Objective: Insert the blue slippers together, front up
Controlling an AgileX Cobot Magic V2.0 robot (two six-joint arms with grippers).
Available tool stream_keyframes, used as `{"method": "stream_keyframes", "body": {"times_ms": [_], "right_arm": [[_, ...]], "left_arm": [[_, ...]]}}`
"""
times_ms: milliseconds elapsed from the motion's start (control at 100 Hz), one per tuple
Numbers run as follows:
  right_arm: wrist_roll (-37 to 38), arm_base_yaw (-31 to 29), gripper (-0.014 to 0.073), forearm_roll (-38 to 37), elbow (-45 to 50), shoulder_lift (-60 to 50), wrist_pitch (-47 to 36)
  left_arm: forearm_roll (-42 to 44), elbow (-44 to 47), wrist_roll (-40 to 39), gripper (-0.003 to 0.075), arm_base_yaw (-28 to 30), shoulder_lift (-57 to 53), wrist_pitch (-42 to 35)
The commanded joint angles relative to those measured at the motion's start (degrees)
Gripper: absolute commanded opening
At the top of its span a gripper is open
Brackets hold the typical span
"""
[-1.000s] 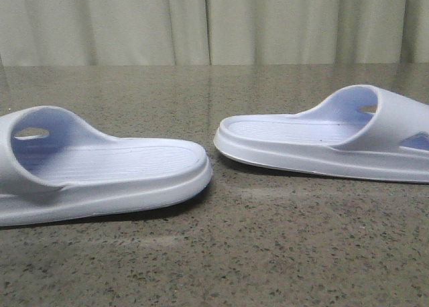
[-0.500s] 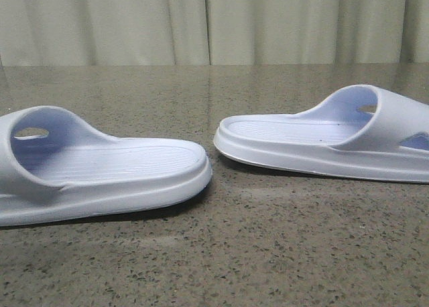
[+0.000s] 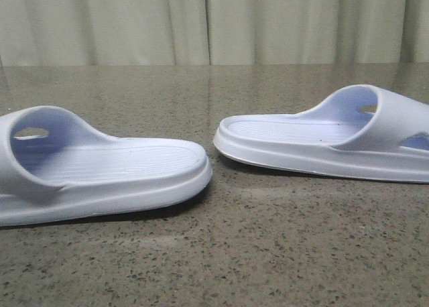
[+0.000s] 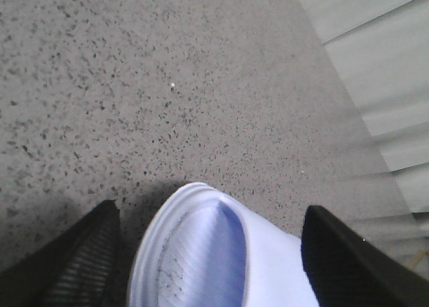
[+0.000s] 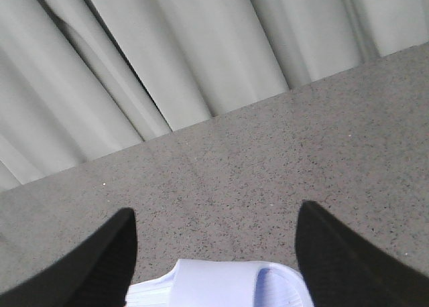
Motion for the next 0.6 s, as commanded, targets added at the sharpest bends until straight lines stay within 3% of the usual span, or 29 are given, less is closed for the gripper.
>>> {"method": "stream_keyframes", "body": {"times_ms": [0, 470, 590], "right_arm": [[-0.26, -0.39, 0.0435, 0.49, -1.92, 1.19, -4.86], [-0.26, -0.39, 0.0435, 0.49, -1.92, 1.19, -5.70], [-0.26, -0.39, 0.0435, 0.49, -1.92, 1.19, -5.81]], "left_arm": [[-2.44, -1.53, -0.53, 0.0499, 0.19, 2.00, -0.25], [-6.43, -1.53, -0.53, 0.0498, 0.19, 7.27, 4.41], [-9.31, -1.53, -0.53, 0.0469, 0.07, 7.33, 5.58]]}}
